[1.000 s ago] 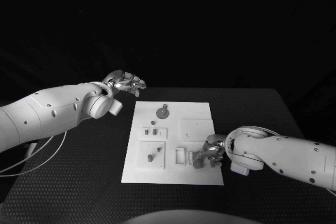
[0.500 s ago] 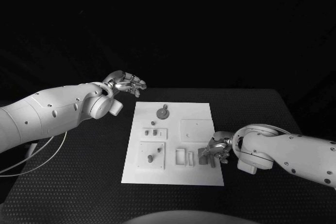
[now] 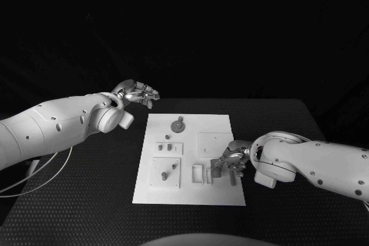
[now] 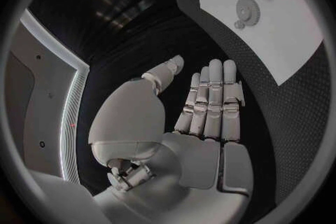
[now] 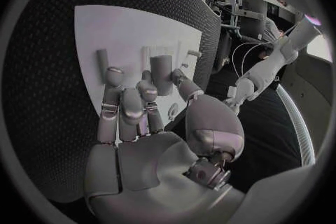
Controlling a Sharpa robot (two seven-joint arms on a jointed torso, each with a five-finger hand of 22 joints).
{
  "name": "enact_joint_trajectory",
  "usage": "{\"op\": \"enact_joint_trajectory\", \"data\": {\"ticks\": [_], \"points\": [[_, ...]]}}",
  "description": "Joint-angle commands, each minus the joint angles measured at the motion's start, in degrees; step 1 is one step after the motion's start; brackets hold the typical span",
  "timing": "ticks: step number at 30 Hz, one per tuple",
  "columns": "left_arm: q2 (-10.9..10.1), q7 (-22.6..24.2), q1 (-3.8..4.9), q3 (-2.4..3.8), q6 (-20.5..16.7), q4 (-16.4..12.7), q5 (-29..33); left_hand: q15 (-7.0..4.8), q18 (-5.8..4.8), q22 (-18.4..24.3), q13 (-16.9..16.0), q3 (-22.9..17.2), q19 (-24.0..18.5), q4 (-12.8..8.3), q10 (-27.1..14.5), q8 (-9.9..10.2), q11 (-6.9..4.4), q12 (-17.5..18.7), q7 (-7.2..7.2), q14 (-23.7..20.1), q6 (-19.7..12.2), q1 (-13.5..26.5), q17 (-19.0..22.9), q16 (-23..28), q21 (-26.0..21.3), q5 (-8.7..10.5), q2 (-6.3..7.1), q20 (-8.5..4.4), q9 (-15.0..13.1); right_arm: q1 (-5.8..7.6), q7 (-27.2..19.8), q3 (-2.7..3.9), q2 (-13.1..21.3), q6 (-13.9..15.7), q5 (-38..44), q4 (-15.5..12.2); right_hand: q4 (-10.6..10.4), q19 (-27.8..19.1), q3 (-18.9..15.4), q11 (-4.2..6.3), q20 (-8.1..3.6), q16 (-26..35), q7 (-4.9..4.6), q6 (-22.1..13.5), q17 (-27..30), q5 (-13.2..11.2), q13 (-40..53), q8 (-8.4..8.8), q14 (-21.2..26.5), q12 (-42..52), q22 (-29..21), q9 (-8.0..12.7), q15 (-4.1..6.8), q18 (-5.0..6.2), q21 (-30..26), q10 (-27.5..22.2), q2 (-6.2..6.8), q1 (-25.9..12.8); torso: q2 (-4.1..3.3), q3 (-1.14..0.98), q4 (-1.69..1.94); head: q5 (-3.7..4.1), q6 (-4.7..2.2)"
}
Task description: Assemble the parts on the task board
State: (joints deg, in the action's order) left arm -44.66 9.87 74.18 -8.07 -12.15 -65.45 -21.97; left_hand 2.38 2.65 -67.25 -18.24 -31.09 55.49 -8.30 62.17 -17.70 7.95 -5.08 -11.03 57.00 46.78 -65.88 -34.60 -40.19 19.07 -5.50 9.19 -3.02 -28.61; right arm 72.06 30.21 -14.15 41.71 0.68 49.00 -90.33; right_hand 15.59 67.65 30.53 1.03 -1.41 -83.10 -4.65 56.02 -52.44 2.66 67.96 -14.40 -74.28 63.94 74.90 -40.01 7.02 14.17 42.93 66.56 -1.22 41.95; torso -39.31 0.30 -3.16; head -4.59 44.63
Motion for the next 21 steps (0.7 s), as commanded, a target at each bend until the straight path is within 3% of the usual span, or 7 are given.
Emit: {"op": "enact_joint_trajectory", "data": {"ticks": [1, 10, 21], "points": [[0.09, 0.56, 0.04, 0.03, 0.44, -0.16, 0.41, 0.00, 0.65, -0.06, 0.01, -0.02, 0.29, 0.44, -0.18, -0.34, 0.18, -0.39, -0.07, 0.43, -0.40, 0.33, -0.08, 0.37, -0.22, -0.23, -0.02, -0.27, 0.09, 0.00, 0.64, 0.00, -1.25, -0.85, -3.57, 0.72, 0.17, 0.09, 0.01, 0.02, -0.08, -0.28, -0.69, 1.13, 0.23, 0.05, -0.09, -0.09, -0.11, 0.23, 1.16, -0.02, 0.05, 0.83, 0.29, 0.55, 0.19, -0.67, 0.00, 0.09, -0.01, -0.02, 0.02], [0.28, 0.62, 0.04, 0.04, 0.46, -0.18, 0.45, 0.00, 0.65, -0.08, 0.01, -0.02, 0.30, 0.45, -0.18, -0.36, 0.18, -0.39, -0.07, 0.43, -0.40, 0.33, -0.11, 0.40, -0.24, -0.23, -0.02, -0.27, 0.11, -0.19, 0.87, -0.01, -4.75, -1.15, -4.68, 3.15, -0.20, 0.07, 0.03, 0.03, -0.08, -0.28, -0.68, 1.24, 0.28, 0.05, -0.19, 0.01, -0.08, 0.21, 1.14, 0.03, 0.06, 0.83, 0.29, 0.52, 0.25, -1.44, -0.09, 0.01, 0.07, -0.06, 0.06], [0.16, 0.59, 0.04, 0.04, 0.46, -0.18, 0.47, 0.00, 0.65, -0.09, 0.01, -0.01, 0.30, 0.45, -0.18, -0.38, 0.17, -0.40, -0.07, 0.44, -0.40, 0.32, -0.15, 0.42, -0.26, -0.24, -0.03, -0.28, 0.13, -0.21, -0.28, -0.01, -4.74, 0.09, -2.14, 2.96, 0.22, 0.07, 0.45, 0.10, -0.19, -0.32, -0.61, 1.42, 0.32, 0.05, -0.23, 0.02, -0.08, 0.27, 1.16, 0.02, 0.12, 0.83, 0.35, 0.52, 0.22, -1.10, -0.06, 0.01, -0.08, -0.35, 0.22]]}}
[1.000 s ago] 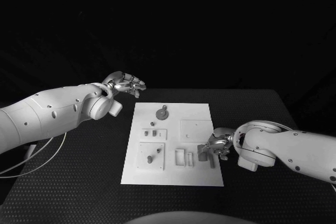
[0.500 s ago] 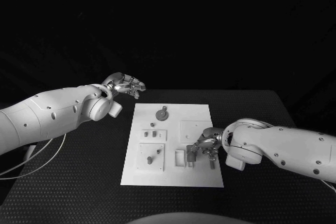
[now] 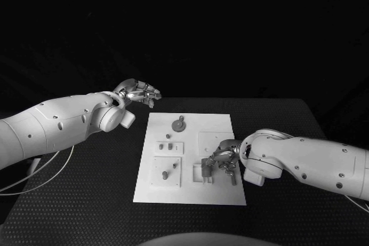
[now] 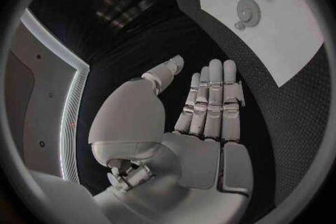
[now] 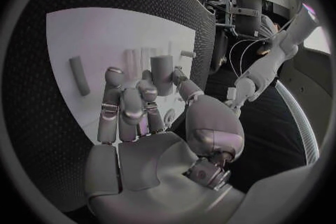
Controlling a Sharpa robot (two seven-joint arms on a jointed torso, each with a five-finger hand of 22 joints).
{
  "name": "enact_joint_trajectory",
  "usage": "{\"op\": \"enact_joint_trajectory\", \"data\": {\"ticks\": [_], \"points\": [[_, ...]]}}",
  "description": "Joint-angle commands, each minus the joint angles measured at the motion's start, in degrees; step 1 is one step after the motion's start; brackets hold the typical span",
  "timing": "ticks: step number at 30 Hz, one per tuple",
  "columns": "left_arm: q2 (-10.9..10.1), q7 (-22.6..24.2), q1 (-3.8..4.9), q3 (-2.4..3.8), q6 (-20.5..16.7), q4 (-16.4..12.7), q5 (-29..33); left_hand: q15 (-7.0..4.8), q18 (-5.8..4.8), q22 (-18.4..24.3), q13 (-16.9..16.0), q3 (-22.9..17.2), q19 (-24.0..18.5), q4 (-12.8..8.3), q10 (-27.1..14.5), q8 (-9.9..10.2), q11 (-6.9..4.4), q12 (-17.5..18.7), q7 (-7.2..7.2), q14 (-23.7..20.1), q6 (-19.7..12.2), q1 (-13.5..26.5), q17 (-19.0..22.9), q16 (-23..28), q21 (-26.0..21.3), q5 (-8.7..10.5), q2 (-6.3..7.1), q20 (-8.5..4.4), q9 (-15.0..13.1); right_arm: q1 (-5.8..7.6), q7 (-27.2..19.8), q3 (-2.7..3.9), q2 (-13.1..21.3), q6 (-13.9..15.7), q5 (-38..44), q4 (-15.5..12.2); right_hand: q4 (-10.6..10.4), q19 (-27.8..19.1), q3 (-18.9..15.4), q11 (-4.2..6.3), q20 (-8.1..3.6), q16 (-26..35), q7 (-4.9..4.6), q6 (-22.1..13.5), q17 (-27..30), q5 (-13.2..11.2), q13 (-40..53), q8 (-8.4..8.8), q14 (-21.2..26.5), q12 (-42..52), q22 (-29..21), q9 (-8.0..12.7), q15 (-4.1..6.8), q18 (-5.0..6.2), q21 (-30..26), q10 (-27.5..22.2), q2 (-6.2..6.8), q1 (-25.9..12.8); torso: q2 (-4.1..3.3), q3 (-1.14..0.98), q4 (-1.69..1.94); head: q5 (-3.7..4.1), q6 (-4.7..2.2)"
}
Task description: Assemble the parts on the task board
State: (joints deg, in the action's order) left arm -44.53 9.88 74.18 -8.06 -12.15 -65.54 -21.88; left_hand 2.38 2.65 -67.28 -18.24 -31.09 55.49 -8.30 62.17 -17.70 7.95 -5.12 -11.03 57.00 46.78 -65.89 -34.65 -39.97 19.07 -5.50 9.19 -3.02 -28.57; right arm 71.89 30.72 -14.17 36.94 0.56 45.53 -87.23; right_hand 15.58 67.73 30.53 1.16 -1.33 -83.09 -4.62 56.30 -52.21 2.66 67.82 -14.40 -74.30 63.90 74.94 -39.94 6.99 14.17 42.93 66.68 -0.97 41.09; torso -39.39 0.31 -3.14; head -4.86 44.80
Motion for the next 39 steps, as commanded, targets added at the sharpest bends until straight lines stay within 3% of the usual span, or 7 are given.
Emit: {"op": "enact_joint_trajectory", "data": {"ticks": [1, 15, 22, 25, 30, 39], "points": [[0.03, 0.57, 0.04, 0.03, 0.46, -0.08, 0.38, 0.00, 0.64, -0.06, 0.01, -0.01, 0.30, 0.45, -0.18, -0.38, 0.17, -0.37, -0.07, 0.44, -0.41, 0.32, -0.10, 0.21, -0.26, -0.24, -0.03, -0.28, 0.08, -0.04, -0.74, 0.00, 0.03, 0.13, 1.43, -0.16, 0.31, -0.02, 0.50, -0.03, -0.29, -0.33, -0.63, 1.15, 0.11, 0.06, -0.09, 0.03, -0.05, 0.31, 1.12, -0.05, 0.15, 0.83, 0.36, 0.39, 0.00, -0.17, 0.01, 0.00, -0.11, -0.13, 0.10], [0.25, 0.54, 0.05, 0.03, 0.63, -0.05, 0.43, 0.00, 0.64, -0.08, 0.01, -0.01, 0.31, 0.47, -0.18, -0.41, 0.17, -0.38, -0.07, 0.45, -0.41, 0.33, -0.15, 0.24, -0.29, -0.24, -0.05, -0.27, 0.11, -0.64, 0.19, 0.00, -1.72, -1.23, 0.75, 1.28, 0.03, -0.09, 0.49, -0.02, -0.19, -0.19, -0.63, 1.28, 0.66, 0.05, -0.21, 0.11, 0.21, 0.26, 1.09, -0.04, 0.16, 0.83, 0.34, 0.30, -0.16, -0.84, 0.00, -0.01, -0.03, -0.15, 0.36], [0.18, 0.56, 0.05, 0.03, 0.60, 0.03, 0.43, 0.00, 0.64, -0.09, 0.01, -0.01, 0.32, 0.46, -0.18, -0.42, 0.17, -0.38, -0.07, 0.46, -0.41, 0.32, -0.17, 0.26, -0.30, -0.24, -0.06, -0.28, 0.12, -0.92, -2.55, 0.01, -1.50, 1.16, 12.66, 0.41, 0.96, -0.17, 1.00, -0.05, -0.31, -0.14, -0.66, 1.14, 0.97, 0.06, -0.28, 0.31, 0.31, 0.30, 1.13, -0.03, 0.14, 0.83, 0.42, 0.21, 0.80, 0.44, 0.00, -0.02, -0.01, -0.33, 0.48], [0.18, 0.57, 0.05, 0.03, 0.60, 0.03, 0.43, 0.00, 0.64, -0.10, 0.01, -0.01, 0.32, 0.47, -0.18, -0.43, 0.17, -0.38, -0.07, 0.46, -0.41, 0.32, -0.18, 0.27, -0.31, -0.24, -0.05, -0.28, 0.12, -0.93, -1.85, 0.01, -1.50, 0.92, 11.25, 0.51, 0.96, -0.15, 1.27, -0.04, -0.34, -0.13, -0.64, 1.29, 1.02, 0.05, -0.34, 0.28, 0.30, 0.33, 1.13, -0.09, 0.15, 0.83, 0.48, 0.23, 1.39, 1.56, 0.00, 0.00, -0.03, -0.38, 0.51], [0.23, 0.56, 0.04, 0.03, 0.63, 0.05, 0.43, 0.00, 0.64, -0.11, 0.01, 0.00, 0.32, 0.47, -0.17, -0.44, 0.17, -0.39, -0.07, 0.46, -0.41, 0.32, -0.20, 0.28, -0.32, -0.24, -0.06, -0.28, 0.13, -0.93, -0.88, 0.01, -2.04, -1.20, 8.13, 0.99, 0.43, -0.12, 1.00, -0.04, -0.17, -0.08, -0.64, 1.44, 1.28, 0.05, -0.44, 0.29, 0.38, 0.31, 1.06, -0.11, 0.15, 0.83, 0.45, 0.25, 1.12, 0.99, 0.02, 0.02, -0.08, -0.47, 0.56], [0.25, 0.54, 0.05, 0.03, 0.66, 0.06, 0.44, 0.00, 0.64, -0.12, 0.01, 0.01, 0.33, 0.49, -0.17, -0.46, 0.17, -0.39, -0.07, 0.46, -0.41, 0.34, -0.23, 0.30, -0.34, -0.23, -0.06, -0.27, 0.15, -1.44, -0.65, 0.01, -2.85, -1.05, 7.08, 2.17, 0.11, -0.16, 0.81, -0.04, -0.10, -0.05, -0.65, 1.43, 1.36, 0.05, -0.51, 0.37, 0.40, 0.27, 1.03, -0.10, 0.14, 0.83, 0.39, 0.19, 1.10, 0.38, -0.02, -0.03, -0.06, -0.50, 0.66]]}}
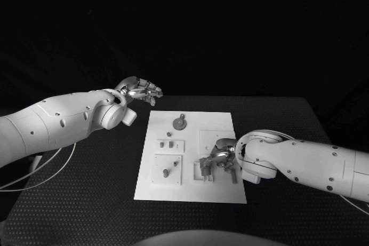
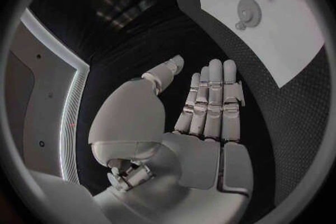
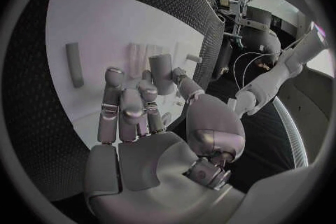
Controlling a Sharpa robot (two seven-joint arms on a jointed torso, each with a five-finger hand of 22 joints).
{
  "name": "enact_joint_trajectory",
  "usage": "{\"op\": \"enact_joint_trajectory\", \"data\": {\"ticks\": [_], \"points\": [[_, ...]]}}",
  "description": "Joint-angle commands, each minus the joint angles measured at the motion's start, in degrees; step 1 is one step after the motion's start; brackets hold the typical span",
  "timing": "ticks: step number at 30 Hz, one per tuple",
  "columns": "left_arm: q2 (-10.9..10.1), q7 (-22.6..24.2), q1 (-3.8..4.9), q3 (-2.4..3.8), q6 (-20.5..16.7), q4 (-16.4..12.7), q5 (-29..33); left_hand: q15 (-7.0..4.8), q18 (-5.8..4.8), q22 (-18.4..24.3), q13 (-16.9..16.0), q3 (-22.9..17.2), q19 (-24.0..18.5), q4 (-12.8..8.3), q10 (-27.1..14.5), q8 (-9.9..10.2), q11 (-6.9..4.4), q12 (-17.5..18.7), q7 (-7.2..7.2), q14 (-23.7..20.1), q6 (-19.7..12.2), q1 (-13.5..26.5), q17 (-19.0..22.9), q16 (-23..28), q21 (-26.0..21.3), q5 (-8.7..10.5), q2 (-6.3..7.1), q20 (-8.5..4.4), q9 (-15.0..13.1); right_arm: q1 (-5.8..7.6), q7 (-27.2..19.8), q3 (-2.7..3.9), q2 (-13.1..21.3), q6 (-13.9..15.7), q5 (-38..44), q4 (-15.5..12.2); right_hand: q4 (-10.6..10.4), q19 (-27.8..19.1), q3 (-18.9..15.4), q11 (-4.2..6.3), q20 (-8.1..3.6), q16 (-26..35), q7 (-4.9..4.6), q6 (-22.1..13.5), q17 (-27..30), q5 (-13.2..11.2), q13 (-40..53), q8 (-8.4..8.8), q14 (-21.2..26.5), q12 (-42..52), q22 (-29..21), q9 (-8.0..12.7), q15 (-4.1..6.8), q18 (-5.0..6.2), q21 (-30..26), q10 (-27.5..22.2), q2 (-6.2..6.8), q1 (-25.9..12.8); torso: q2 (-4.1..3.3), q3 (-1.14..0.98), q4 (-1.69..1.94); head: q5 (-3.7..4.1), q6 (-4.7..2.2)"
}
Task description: Assemble the parts on the task board
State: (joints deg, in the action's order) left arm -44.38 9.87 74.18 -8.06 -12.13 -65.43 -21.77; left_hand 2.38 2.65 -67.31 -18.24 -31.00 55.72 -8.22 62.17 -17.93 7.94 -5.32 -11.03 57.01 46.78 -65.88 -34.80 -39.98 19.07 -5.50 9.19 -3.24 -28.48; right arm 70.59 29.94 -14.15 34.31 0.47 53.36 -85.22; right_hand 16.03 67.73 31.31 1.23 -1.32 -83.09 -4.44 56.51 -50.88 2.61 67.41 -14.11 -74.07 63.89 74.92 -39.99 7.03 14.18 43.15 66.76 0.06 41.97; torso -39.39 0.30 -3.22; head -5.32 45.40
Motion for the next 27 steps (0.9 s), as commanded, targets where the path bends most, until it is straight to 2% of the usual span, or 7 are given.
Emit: {"op": "enact_joint_trajectory", "data": {"ticks": [1, 10, 17, 21, 27], "points": [[0.09, 0.54, 0.05, 0.03, 0.66, -0.05, 0.33, 0.00, 0.63, -0.09, 0.01, -0.07, 0.10, 0.40, -0.17, -0.23, 0.17, -0.19, -0.07, 0.46, -0.41, 0.34, -0.09, 0.31, -0.34, -0.23, -0.06, -0.05, 0.06, -0.20, 0.14, -0.01, -0.30, -1.01, -0.77, 0.18, -0.34, -0.15, 0.03, -0.12, -0.10, -0.04, -0.84, 1.23, 0.08, 0.10, -0.10, 0.08, 0.19, 0.29, 1.05, -0.05, 0.10, 0.82, 0.17, 0.12, 0.06, -0.51, -0.03, -0.03, 0.02, -0.04, 0.09], [0.11, 0.55, 0.05, 0.03, 0.68, -0.02, 0.33, 0.00, 0.64, -0.11, 0.00, -0.07, 0.11, 0.40, -0.17, -0.26, 0.17, -0.20, -0.06, 0.47, -0.41, 0.33, -0.12, 0.33, -0.36, -0.24, -0.06, -0.06, 0.07, -0.38, 0.26, 0.00, -0.70, -1.94, -1.73, 0.53, -0.48, -0.16, -0.02, -0.11, -0.09, -0.05, -0.83, 1.26, 0.07, 0.11, -0.12, 0.10, 0.17, 0.29, 1.04, -0.06, 0.10, 0.82, 0.15, 0.10, 0.04, -0.75, 0.00, 0.01, 0.01, -0.05, 0.32], [0.07, 0.52, 0.05, 0.03, 0.69, -0.01, 0.34, 0.00, 0.64, -0.13, 0.00, -0.07, 0.11, 0.41, -0.16, -0.28, 0.17, -0.20, -0.06, 0.48, -0.40, 0.33, -0.15, 0.35, -0.38, -0.24, -0.07, -0.06, 0.09, -0.45, -0.12, 0.00, -0.74, -1.34, -0.43, 0.51, -0.45, -0.18, 0.02, -0.11, -0.10, -0.04, -0.83, 1.24, 0.14, 0.11, -0.13, 0.12, 0.20, 0.29, 1.04, -0.06, 0.10, 0.82, 0.15, 0.09, 0.04, -0.74, 0.00, -0.02, 0.01, -0.12, 0.39], [0.08, 0.52, 0.05, 0.03, 0.71, 0.01, 0.34, 0.00, 0.64, -0.13, 0.00, -0.07, 0.12, 0.41, -0.16, -0.28, 0.16, -0.21, -0.06, 0.48, -0.41, 0.32, -0.17, 0.36, -0.39, -0.24, -0.07, -0.06, 0.09, -0.48, -1.03, 0.00, -0.73, -0.97, 0.84, 0.24, 0.38, -0.21, 0.35, -0.10, -0.22, -0.03, -0.80, 1.25, 0.32, 0.10, -0.17, 0.19, 0.28, 0.33, 1.09, -0.09, 0.13, 0.82, 0.18, 0.04, 0.41, 0.22, 0.02, 0.00, 0.00, -0.12, 0.41], [0.13, 0.54, 0.05, 0.03, 0.73, 0.09, 0.34, 0.00, 0.64, -0.14, 0.00, -0.07, 0.12, 0.41, -0.16, -0.30, 0.16, -0.21, -0.06, 0.48, -0.41, 0.32, -0.19, 0.38, -0.40, -0.24, -0.07, -0.06, 0.11, -0.48, -1.28, 0.00, -0.71, -0.73, 3.32, 0.21, 0.56, -0.29, 0.47, -0.11, -0.22, 0.00, -0.83, 1.21, 0.41, 0.11, -0.23, 0.25, 0.32, 0.33, 1.11, -0.12, 0.11, 0.82, 0.19, -0.02, 0.87, 1.09, 0.01, -0.02, 0.00, -0.17, 0.44]]}}
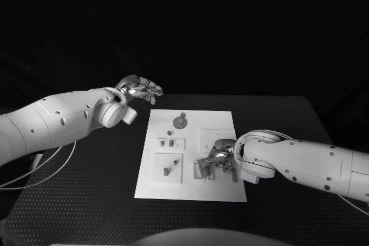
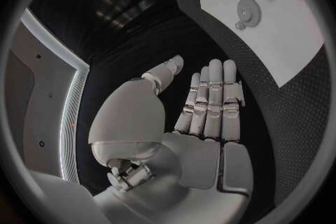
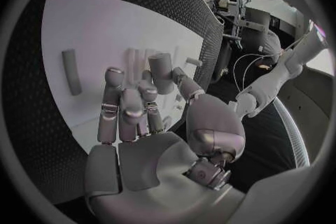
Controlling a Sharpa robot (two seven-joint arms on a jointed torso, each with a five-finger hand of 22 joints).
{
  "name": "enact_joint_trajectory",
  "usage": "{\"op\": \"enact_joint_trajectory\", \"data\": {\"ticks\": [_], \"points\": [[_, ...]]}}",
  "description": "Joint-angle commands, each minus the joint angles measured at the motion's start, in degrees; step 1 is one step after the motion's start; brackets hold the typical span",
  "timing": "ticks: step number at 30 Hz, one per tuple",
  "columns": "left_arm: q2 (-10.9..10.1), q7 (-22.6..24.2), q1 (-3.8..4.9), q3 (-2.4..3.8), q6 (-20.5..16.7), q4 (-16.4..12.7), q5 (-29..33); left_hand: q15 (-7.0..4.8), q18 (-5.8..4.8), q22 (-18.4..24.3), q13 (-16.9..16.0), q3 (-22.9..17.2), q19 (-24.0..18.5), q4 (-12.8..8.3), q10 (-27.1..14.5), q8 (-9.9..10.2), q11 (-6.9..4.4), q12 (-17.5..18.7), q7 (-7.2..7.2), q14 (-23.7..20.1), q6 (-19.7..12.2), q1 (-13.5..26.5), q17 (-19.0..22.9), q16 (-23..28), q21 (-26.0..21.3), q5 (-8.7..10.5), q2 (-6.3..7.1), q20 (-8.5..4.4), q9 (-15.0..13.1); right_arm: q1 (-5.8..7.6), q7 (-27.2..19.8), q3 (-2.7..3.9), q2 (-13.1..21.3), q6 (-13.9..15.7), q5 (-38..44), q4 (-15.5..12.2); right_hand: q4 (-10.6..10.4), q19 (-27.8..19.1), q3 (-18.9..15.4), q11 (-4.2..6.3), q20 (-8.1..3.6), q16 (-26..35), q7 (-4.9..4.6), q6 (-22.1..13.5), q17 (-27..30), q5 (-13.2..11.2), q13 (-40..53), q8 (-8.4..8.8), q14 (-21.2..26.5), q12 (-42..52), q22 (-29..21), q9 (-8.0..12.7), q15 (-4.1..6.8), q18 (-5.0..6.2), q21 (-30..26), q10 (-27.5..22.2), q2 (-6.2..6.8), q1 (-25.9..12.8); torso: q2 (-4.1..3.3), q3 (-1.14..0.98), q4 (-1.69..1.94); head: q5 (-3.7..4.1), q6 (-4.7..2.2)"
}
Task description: Assemble the parts on the task board
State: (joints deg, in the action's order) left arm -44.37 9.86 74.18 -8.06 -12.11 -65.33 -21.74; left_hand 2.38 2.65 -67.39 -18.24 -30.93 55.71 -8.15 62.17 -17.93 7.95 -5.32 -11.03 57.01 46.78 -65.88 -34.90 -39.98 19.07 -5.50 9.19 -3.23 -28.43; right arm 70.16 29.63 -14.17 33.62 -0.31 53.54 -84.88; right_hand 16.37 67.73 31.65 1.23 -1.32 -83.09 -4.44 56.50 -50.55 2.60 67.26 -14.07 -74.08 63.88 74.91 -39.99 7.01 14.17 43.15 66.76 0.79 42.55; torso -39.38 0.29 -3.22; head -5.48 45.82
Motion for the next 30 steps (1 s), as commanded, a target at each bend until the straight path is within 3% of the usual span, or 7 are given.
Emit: {"op": "enact_joint_trajectory", "data": {"ticks": [1, 15, 30], "points": [[0.14, 0.54, 0.05, 0.03, 0.70, 0.01, 0.31, 0.00, 0.64, -0.07, 0.00, -0.13, 0.13, 0.34, -0.16, -0.30, 0.16, -0.21, -0.06, 0.48, -0.41, 0.32, -0.09, 0.38, -0.40, -0.24, -0.07, -0.08, 0.06, -0.05, -0.81, 0.01, -0.01, -0.07, 2.79, -0.11, 0.24, -0.31, 0.15, -0.11, -0.23, 0.01, -0.84, 1.21, 0.10, 0.11, -0.10, 0.23, 0.34, 0.33, 1.13, -0.13, 0.14, 0.83, 0.20, -0.03, 0.34, 0.80, -0.01, -0.01, 0.00, -0.04, 0.02], [0.15, 0.54, 0.05, 0.03, 0.71, 0.00, 0.31, 0.00, 0.64, -0.09, 0.00, -0.13, 0.14, 0.35, -0.17, -0.33, 0.16, -0.22, -0.05, 0.49, -0.41, 0.31, -0.13, 0.42, -0.43, -0.24, -0.08, -0.08, 0.09, -0.05, -0.28, 0.01, 0.01, -0.48, 3.63, -0.16, 0.18, -0.37, -0.03, -0.14, -0.13, 0.05, -0.86, 1.25, 0.23, 0.11, -0.25, 0.33, 0.38, 0.33, 1.10, -0.19, 0.10, 0.83, 0.18, -0.07, 0.67, 1.26, 0.00, 0.01, -0.04, -0.19, 0.09], [0.08, 0.51, 0.05, 0.03, 0.70, -0.05, 0.31, 0.00, 0.64, -0.12, 0.00, -0.12, 0.15, 0.38, -0.17, -0.36, 0.16, -0.22, -0.06, 0.50, -0.41, 0.34, -0.18, 0.45, -0.46, -0.24, -0.09, -0.07, 0.11, -0.04, 0.55, 0.01, -0.36, -2.09, 1.40, 0.44, -1.70, -0.44, -0.81, -0.15, 0.09, 0.14, -0.86, 1.36, 0.42, 0.11, -0.46, 0.51, 0.49, 0.27, 0.99, -0.21, 0.09, 0.83, -0.05, -0.26, 0.69, -1.71, -0.02, 0.02, -0.01, -0.18, 0.24]]}}
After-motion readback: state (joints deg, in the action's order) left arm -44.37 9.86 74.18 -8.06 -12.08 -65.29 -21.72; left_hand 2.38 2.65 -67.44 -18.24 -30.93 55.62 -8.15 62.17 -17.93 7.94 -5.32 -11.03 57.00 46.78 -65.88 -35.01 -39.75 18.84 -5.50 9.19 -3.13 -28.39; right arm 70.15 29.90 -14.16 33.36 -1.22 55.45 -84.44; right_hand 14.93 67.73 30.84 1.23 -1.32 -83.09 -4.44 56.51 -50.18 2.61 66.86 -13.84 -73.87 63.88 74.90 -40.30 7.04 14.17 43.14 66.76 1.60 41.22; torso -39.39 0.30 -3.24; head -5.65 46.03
